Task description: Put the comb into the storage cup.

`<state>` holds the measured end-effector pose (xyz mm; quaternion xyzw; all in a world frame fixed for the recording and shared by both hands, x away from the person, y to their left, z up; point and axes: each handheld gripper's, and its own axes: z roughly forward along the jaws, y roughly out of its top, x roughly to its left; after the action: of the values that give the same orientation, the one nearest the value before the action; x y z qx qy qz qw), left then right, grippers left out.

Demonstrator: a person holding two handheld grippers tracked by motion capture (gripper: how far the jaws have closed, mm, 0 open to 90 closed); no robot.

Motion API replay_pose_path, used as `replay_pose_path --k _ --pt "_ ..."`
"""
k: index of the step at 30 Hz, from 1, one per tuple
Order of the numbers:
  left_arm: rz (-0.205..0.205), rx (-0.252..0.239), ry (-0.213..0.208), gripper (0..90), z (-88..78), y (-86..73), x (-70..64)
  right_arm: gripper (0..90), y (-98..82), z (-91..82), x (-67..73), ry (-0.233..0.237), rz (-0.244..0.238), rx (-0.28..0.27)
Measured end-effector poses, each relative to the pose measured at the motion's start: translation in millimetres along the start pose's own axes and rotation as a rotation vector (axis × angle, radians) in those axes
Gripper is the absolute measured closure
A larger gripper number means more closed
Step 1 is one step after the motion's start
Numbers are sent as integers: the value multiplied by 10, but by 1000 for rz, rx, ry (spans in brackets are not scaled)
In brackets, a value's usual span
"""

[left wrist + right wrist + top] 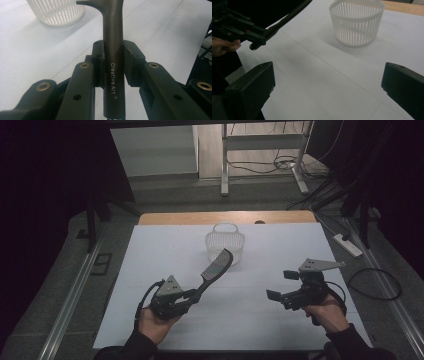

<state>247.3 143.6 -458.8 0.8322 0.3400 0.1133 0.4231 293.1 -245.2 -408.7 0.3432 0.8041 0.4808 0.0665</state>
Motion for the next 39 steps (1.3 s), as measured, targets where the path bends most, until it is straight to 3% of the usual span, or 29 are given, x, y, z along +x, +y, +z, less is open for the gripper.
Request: replay_pose_path --k 26,39 --pt "2 -7 -9 722 18 17 -11 0 337 597 133 129 27 91" --pt "-1 -12 -16 722 18 23 -11 0 543 898 195 200 50 88"
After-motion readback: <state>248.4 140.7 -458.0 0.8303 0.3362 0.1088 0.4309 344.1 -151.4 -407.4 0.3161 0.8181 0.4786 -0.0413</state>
